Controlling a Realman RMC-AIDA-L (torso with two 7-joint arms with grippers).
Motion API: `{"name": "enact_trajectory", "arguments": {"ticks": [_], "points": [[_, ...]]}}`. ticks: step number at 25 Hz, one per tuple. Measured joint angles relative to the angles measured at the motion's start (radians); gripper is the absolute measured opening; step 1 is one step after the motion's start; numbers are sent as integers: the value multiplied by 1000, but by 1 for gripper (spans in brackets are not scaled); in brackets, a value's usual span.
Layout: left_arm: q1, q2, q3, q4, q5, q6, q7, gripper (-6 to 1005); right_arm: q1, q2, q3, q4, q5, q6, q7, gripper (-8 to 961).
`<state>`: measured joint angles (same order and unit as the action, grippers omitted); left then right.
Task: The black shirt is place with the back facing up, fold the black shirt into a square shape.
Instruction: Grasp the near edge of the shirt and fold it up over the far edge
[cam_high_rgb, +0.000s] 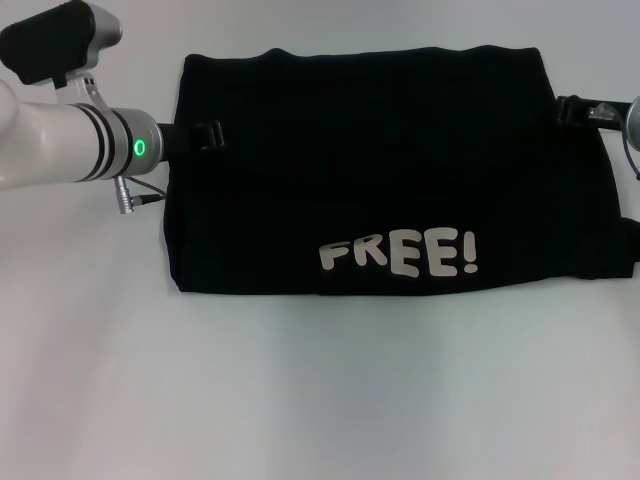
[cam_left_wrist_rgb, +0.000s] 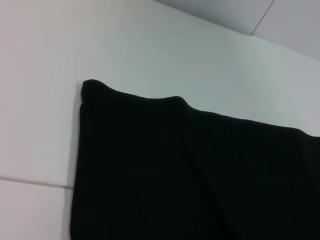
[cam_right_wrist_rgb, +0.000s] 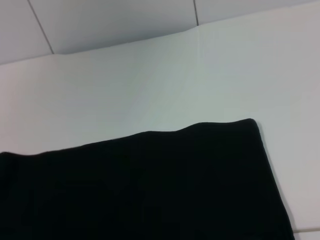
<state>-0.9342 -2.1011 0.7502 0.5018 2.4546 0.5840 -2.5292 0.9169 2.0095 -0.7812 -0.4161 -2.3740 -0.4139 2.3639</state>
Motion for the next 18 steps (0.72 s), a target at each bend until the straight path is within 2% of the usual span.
{"name": "enact_trajectory", "arguments": {"ticks": [6,13,16,18], "points": [[1,-4,1,-1,2,-6,3,66,4,0,-22,4,-1,-4,4,177],[-3,2,-2,-25,2,-18,-3,73,19,-32,-35,43,-1,-35,8,185],[7,2,-16,-4,-5,9,-7,80,22,-48,-42,32,-1,-94,11,209],[27,0,-30,35,-25,68,-8,148,24,-60,-42,18,-1,-156,26,253]]}}
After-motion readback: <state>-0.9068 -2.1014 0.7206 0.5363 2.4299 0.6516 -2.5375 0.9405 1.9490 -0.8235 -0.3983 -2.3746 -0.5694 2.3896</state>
